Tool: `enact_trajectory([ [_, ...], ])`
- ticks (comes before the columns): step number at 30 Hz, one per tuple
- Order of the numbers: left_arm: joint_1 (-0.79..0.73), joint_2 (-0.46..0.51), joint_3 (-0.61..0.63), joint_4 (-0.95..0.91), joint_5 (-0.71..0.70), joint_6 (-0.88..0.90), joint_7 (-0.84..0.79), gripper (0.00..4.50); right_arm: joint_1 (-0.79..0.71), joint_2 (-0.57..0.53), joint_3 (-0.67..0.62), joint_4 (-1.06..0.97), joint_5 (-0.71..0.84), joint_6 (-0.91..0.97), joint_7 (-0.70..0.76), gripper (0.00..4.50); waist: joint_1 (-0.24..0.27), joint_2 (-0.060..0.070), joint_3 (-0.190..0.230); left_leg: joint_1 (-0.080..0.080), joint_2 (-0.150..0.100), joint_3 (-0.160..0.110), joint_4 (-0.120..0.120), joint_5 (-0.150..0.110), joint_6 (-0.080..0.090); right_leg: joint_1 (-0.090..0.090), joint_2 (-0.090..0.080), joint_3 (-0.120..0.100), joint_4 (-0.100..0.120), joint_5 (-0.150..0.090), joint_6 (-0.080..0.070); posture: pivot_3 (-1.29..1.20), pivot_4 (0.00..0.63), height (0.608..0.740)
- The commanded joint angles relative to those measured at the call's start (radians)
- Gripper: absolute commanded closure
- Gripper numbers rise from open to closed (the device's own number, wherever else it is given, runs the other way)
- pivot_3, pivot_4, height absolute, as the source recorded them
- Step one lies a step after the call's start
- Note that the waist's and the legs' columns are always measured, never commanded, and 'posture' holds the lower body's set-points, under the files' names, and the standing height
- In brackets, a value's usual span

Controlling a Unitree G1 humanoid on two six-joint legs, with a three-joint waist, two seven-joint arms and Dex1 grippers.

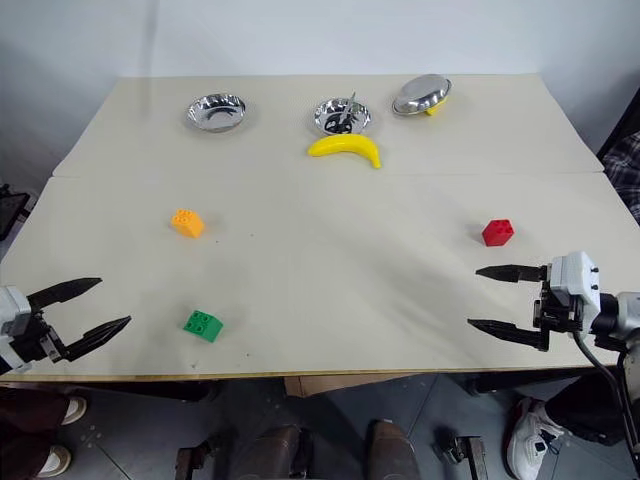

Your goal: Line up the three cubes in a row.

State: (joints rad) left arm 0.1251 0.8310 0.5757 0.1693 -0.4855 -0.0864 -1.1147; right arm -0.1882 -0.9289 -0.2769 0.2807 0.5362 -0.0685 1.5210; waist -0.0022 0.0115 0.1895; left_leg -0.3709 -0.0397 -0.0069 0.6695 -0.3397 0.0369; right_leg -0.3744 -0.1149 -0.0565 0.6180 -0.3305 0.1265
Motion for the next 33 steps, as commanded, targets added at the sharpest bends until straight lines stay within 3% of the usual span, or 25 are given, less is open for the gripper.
enact_trajectory([
  [1, -0.010, 0.002, 0.020, -0.010, -0.006, -0.026, 0.006, 0.04, -0.013, 0.011, -0.004, -0.001, 0.001, -0.016, 0.017, 0.00, 0.001, 0.000, 0.000, 0.000, 0.000, 0.000, 0.000, 0.000, 0.000, 0.000, 0.000, 0.000, 0.000, 0.000, 0.000, 0.00, 0.150, 0.740],
  [6, -0.023, -0.012, 0.012, -0.010, -0.032, -0.005, 0.003, 0.04, -0.003, 0.031, -0.024, -0.007, 0.007, -0.001, -0.018, 0.00, 0.000, 0.000, 0.000, 0.000, 0.000, 0.000, 0.001, 0.000, 0.000, 0.000, 0.000, 0.000, 0.001, 0.000, 0.000, 0.00, 0.150, 0.740],
  [11, -0.038, -0.026, -0.008, -0.033, -0.097, 0.070, -0.047, 0.04, 0.054, 0.055, -0.131, -0.008, 0.025, 0.004, -0.135, 0.00, 0.003, 0.000, 0.000, 0.000, 0.000, -0.001, 0.001, 0.000, 0.000, 0.000, 0.000, -0.001, 0.002, 0.000, 0.000, 0.00, 0.150, 0.740],
  [17, -0.139, -0.017, -0.068, -0.072, -0.146, 0.137, -0.105, 0.04, 0.236, 0.132, -0.331, -0.029, -0.026, -0.086, -0.389, 0.00, 0.017, 0.000, 0.000, -0.001, -0.001, -0.002, 0.004, 0.000, 0.000, 0.001, 0.000, -0.002, 0.002, 0.000, 0.000, 0.00, 0.150, 0.740],
  [22, -0.159, -0.011, -0.131, -0.149, -0.157, 0.186, -0.163, 0.04, 0.382, 0.261, -0.443, -0.115, -0.032, -0.081, -0.613, 0.00, 0.009, 0.000, -0.001, 0.000, -0.001, -0.001, 0.003, 0.000, 0.000, 0.001, 0.000, 0.000, 0.003, 0.000, 0.000, 0.00, 0.150, 0.740],
  [27, -0.181, -0.044, -0.160, -0.220, -0.175, 0.209, -0.143, 0.04, 0.435, 0.329, -0.389, -0.312, -0.006, 0.051, -0.741, 0.00, -0.008, 0.002, -0.001, 0.001, 0.000, 0.001, 0.002, 0.000, 0.000, 0.001, 0.001, 0.002, 0.003, 0.000, 0.000, 0.00, 0.150, 0.740],
  [33, -0.199, -0.066, -0.156, -0.246, -0.192, 0.228, -0.118, 0.04, 0.244, 0.251, -0.287, -0.354, -0.030, 0.267, -0.860, 0.00, -0.026, 0.003, -0.002, 0.003, 0.000, 0.004, 0.005, 0.001, 0.000, 0.000, 0.001, 0.006, 0.004, 0.000, 0.000, 0.00, 0.150, 0.740],
])
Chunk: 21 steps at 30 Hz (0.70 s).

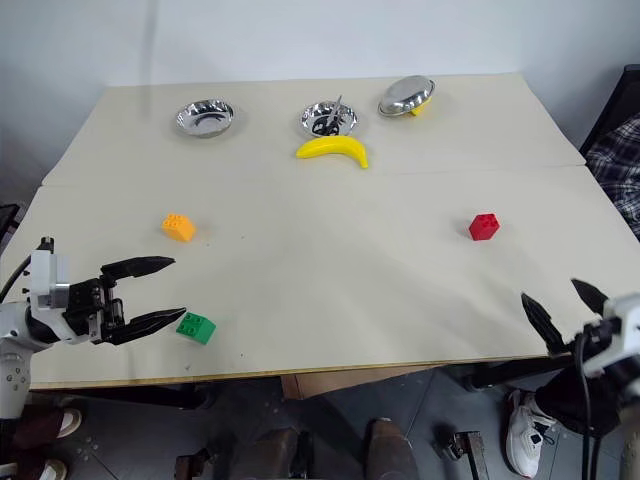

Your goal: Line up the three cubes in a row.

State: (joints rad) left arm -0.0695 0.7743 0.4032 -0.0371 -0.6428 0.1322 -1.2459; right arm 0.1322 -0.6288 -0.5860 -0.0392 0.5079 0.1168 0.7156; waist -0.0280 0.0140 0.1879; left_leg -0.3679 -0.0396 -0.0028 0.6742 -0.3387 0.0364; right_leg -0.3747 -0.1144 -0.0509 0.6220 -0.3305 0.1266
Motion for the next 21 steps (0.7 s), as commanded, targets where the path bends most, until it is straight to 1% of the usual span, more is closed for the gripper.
enact_trajectory([
  [1, -0.004, -0.013, 0.017, -0.047, -0.038, 0.015, 0.018, 0.04, -0.118, -0.067, 0.040, -0.025, -0.003, 0.126, -0.072, 0.00, 0.001, 0.000, 0.000, 0.000, 0.000, 0.000, 0.000, 0.000, 0.000, 0.000, 0.000, 0.000, 0.000, 0.000, 0.000, 0.00, 0.150, 0.740],
  [5, 0.009, -0.022, 0.017, -0.081, -0.041, 0.031, 0.032, 0.04, -0.253, -0.117, 0.117, 0.003, -0.044, 0.259, -0.143, 0.00, 0.008, 0.000, 0.000, -0.002, 0.000, -0.002, 0.000, 0.000, 0.000, -0.001, 0.000, -0.001, 0.002, 0.000, 0.000, 0.00, 0.150, 0.740],
  [10, 0.031, -0.042, 0.015, -0.123, -0.046, 0.039, 0.057, 0.04, -0.400, -0.126, 0.212, 0.060, -0.086, 0.378, -0.183, 0.00, 0.023, 0.000, 0.000, -0.003, 0.000, -0.002, 0.001, 0.000, 0.000, -0.001, 0.000, -0.001, 0.002, 0.000, 0.000, 0.00, 0.150, 0.740],
  [14, 0.047, -0.057, 0.014, -0.152, -0.044, 0.042, 0.077, 0.04, -0.513, -0.109, 0.276, 0.146, -0.137, 0.388, -0.208, 0.00, 0.025, 0.000, 0.000, -0.004, 0.000, -0.002, 0.003, 0.000, 0.001, -0.001, 0.000, -0.002, 0.002, 0.000, 0.000, 0.00, 0.150, 0.740],
  [17, 0.055, -0.062, 0.016, -0.160, -0.041, 0.040, 0.088, 0.04, -0.581, -0.102, 0.320, 0.236, -0.204, 0.353, -0.243, 0.00, 0.024, 0.000, 0.000, -0.004, 0.000, -0.002, 0.004, 0.000, 0.001, -0.001, 0.000, -0.002, 0.003, 0.000, 0.000, 0.00, 0.150, 0.740],
  [19, 0.060, -0.063, 0.018, -0.170, -0.043, 0.041, 0.096, 0.04, -0.634, -0.087, 0.337, 0.299, -0.233, 0.345, -0.273, 0.00, 0.023, 0.000, 0.000, -0.004, 0.000, -0.002, 0.004, 0.000, 0.001, -0.001, 0.000, -0.002, 0.003, 0.000, 0.000, 0.00, 0.150, 0.740],
  [21, 0.063, -0.064, 0.019, -0.179, -0.046, 0.043, 0.103, 0.04, -0.662, -0.078, 0.343, 0.334, -0.238, 0.351, -0.269, 0.00, 0.023, 0.000, 0.000, -0.004, 0.000, -0.002, 0.004, 0.000, 0.001, -0.001, 0.000, -0.002, 0.003, 0.000, 0.000, 0.00, 0.150, 0.740],
])
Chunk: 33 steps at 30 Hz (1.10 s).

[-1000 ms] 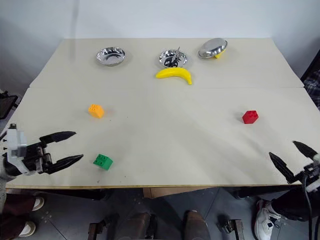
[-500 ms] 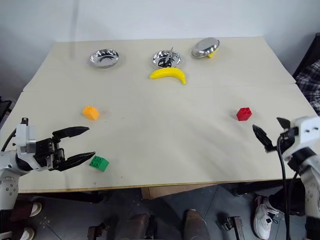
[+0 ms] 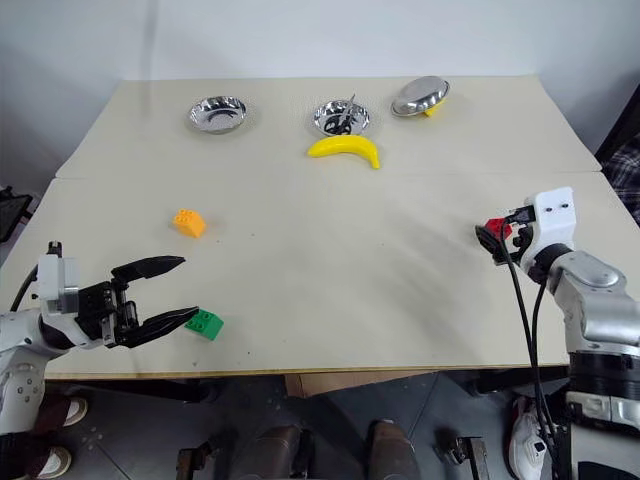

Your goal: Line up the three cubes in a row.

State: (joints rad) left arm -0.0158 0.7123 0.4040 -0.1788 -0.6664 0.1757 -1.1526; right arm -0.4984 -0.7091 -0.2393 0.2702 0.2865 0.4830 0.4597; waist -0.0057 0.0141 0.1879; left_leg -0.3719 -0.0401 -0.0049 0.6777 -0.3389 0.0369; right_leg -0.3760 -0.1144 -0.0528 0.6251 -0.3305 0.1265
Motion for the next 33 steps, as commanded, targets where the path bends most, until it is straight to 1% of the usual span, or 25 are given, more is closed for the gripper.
enact_trajectory([
  [1, 0.010, -0.001, 0.018, -0.040, -0.023, 0.001, 0.012, 0.04, -0.040, 0.006, -0.001, 0.040, -0.020, -0.010, -0.011, 0.00, 0.001, 0.000, 0.000, 0.000, 0.000, 0.000, 0.000, 0.000, 0.000, 0.000, 0.000, 0.000, 0.000, 0.000, 0.000, 0.00, 0.150, 0.740],
  [6, 0.011, 0.002, 0.017, -0.049, -0.028, 0.007, 0.019, 0.04, -0.084, 0.024, 0.007, 0.136, -0.029, -0.010, 0.000, 0.00, 0.001, 0.000, 0.000, 0.000, 0.000, 0.000, 0.000, 0.000, 0.000, 0.000, 0.000, 0.000, 0.000, 0.000, 0.000, 0.00, 0.150, 0.740],
  [7, 0.010, 0.004, 0.017, -0.051, -0.029, 0.010, 0.019, 0.01, -0.092, 0.026, 0.003, 0.155, -0.028, -0.003, -0.004, 0.19, 0.000, 0.000, 0.000, 0.000, 0.000, 0.000, 0.000, 0.000, 0.000, 0.000, 0.000, 0.000, 0.000, 0.000, 0.000, 0.00, 0.150, 0.740],
  [10, 0.005, 0.009, 0.019, -0.056, -0.031, 0.017, 0.021, 0.00, -0.103, 0.028, -0.005, 0.184, -0.027, -0.015, 0.005, 0.89, 0.001, 0.000, 0.000, 0.000, 0.000, 0.000, 0.000, 0.000, 0.000, 0.000, 0.000, -0.001, 0.001, 0.000, 0.000, 0.00, 0.150, 0.740],
  [14, 0.007, 0.010, 0.022, -0.058, -0.031, 0.020, 0.021, 0.00, -0.103, 0.033, -0.006, 0.180, -0.021, -0.023, 0.017, 2.30, 0.000, 0.000, 0.000, 0.000, 0.000, 0.000, 0.000, 0.000, 0.000, 0.000, 0.000, 0.000, 0.001, 0.000, 0.000, 0.00, 0.150, 0.740],
  [16, 0.011, 0.008, 0.020, -0.061, -0.031, 0.022, 0.023, 0.00, -0.098, 0.029, 0.001, 0.170, -0.014, -0.036, 0.054, 2.96, -0.001, 0.000, 0.000, 0.000, 0.000, 0.000, 0.000, 0.000, 0.000, 0.000, 0.000, 0.000, 0.001, 0.000, 0.000, 0.00, 0.150, 0.740],
  [19, 0.019, 0.005, 0.021, -0.064, -0.031, 0.023, 0.026, 0.00, -0.090, 0.009, 0.016, 0.156, -0.008, -0.077, 0.146, 3.01, -0.001, 0.000, 0.000, 0.000, 0.000, 0.000, 0.000, 0.000, 0.000, 0.000, 0.000, 0.000, 0.000, 0.000, 0.000, 0.00, 0.150, 0.740],
  [22, 0.027, 0.005, 0.023, -0.062, -0.030, 0.022, 0.026, 0.00, -0.101, -0.029, 0.040, 0.165, 0.005, -0.148, 0.317, 3.01, 0.000, 0.000, 0.000, 0.000, 0.000, 0.000, 0.000, 0.000, 0.000, 0.000, 0.000, 0.000, 0.000, 0.000, 0.000, 0.00, 0.150, 0.740],
  [26, 0.036, 0.013, 0.026, -0.061, -0.034, 0.029, 0.019, 0.00, -0.076, -0.082, 0.104, 0.103, 0.102, -0.340, 0.816, 3.01, 0.000, 0.000, 0.000, 0.000, 0.000, 0.000, 0.000, 0.000, 0.000, 0.000, 0.001, 0.000, -0.001, 0.000, 0.000, 0.00, 0.150, 0.740],
  [27, 0.035, 0.016, 0.026, -0.057, -0.033, 0.030, 0.015, 0.00, -0.079, -0.092, 0.124, 0.110, 0.103, -0.381, 0.897, 3.01, 0.000, 0.000, 0.000, 0.000, 0.001, 0.000, 0.000, 0.000, 0.000, 0.000, 0.001, -0.001, -0.001, 0.000, 0.000, 0.00, 0.150, 0.740],
  [29, 0.030, 0.020, 0.024, -0.051, -0.032, 0.034, 0.009, 0.00, -0.098, -0.115, 0.201, 0.146, 0.056, -0.471, 1.042, 3.01, 0.000, 0.000, 0.001, 0.000, 0.001, 0.000, 0.000, 0.000, 0.000, 0.001, 0.001, -0.001, -0.001, 0.000, 0.000, 0.00, 0.150, 0.740],
  [31, 0.026, 0.022, 0.021, -0.046, -0.032, 0.036, 0.006, 0.00, -0.140, -0.106, 0.263, 0.204, 0.010, -0.548, 1.123, 3.01, -0.001, 0.000, 0.001, 0.000, 0.001, 0.000, 0.000, 0.000, 0.000, 0.001, 0.001, -0.001, -0.002, 0.000, 0.000, 0.00, 0.150, 0.740],
  [33, 0.024, 0.022, 0.015, -0.048, -0.030, 0.038, 0.002, 0.00, -0.190, -0.083, 0.304, 0.271, -0.021, -0.587, 1.145, 3.01, -0.003, 0.000, 0.001, 0.000, 0.001, 0.000, 0.001, 0.000, 0.000, 0.001, 0.001, -0.001, -0.003, 0.000, 0.000, 0.00, 0.150, 0.740],
])
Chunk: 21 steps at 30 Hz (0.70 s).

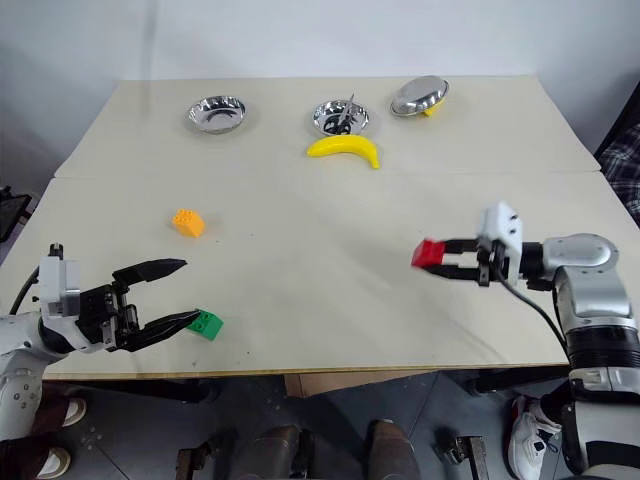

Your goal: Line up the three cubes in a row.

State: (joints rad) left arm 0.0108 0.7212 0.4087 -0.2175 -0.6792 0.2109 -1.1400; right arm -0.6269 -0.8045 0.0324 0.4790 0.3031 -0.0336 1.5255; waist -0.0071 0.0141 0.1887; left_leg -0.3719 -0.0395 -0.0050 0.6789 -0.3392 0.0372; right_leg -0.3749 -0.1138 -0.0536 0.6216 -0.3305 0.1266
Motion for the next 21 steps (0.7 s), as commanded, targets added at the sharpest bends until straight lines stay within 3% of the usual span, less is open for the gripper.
enact_trajectory([
  [1, -0.002, 0.013, 0.007, -0.011, -0.017, 0.004, -0.012, 0.00, -0.086, 0.025, 0.049, 0.099, -0.054, -0.096, 0.083, 3.01, -0.002, 0.000, 0.000, 0.000, 0.000, 0.000, 0.000, 0.000, 0.000, 0.000, 0.000, 0.000, 0.000, 0.000, 0.000, 0.00, 0.150, 0.740],
  [11, 0.007, 0.017, 0.019, -0.018, -0.019, 0.015, -0.020, 0.00, -0.196, 0.028, 0.294, 0.330, -0.032, -0.248, 0.089, 3.01, -0.008, 0.000, 0.000, -0.001, 0.000, -0.003, 0.000, 0.000, -0.001, 0.000, 0.000, -0.003, 0.000, 0.000, 0.000, 0.00, 0.150, 0.740],
  [20, 0.012, 0.024, 0.029, -0.024, -0.024, 0.025, -0.024, 0.00, -0.248, 0.039, 0.365, 0.471, 0.001, -0.335, 0.089, 3.01, -0.018, 0.000, 0.000, -0.001, 0.000, -0.005, 0.001, -0.001, -0.001, 0.001, -0.001, -0.006, -0.001, 0.000, 0.000, 0.00, 0.150, 0.740],
  [21, 0.012, 0.025, 0.029, -0.025, -0.024, 0.026, -0.024, 0.00, -0.254, 0.043, 0.365, 0.485, -0.004, -0.338, 0.089, 2.66, -0.019, 0.000, 0.000, -0.001, 0.000, -0.006, 0.001, -0.001, -0.001, 0.001, -0.001, -0.006, -0.001, 0.000, 0.000, 0.00, 0.150, 0.740],
])
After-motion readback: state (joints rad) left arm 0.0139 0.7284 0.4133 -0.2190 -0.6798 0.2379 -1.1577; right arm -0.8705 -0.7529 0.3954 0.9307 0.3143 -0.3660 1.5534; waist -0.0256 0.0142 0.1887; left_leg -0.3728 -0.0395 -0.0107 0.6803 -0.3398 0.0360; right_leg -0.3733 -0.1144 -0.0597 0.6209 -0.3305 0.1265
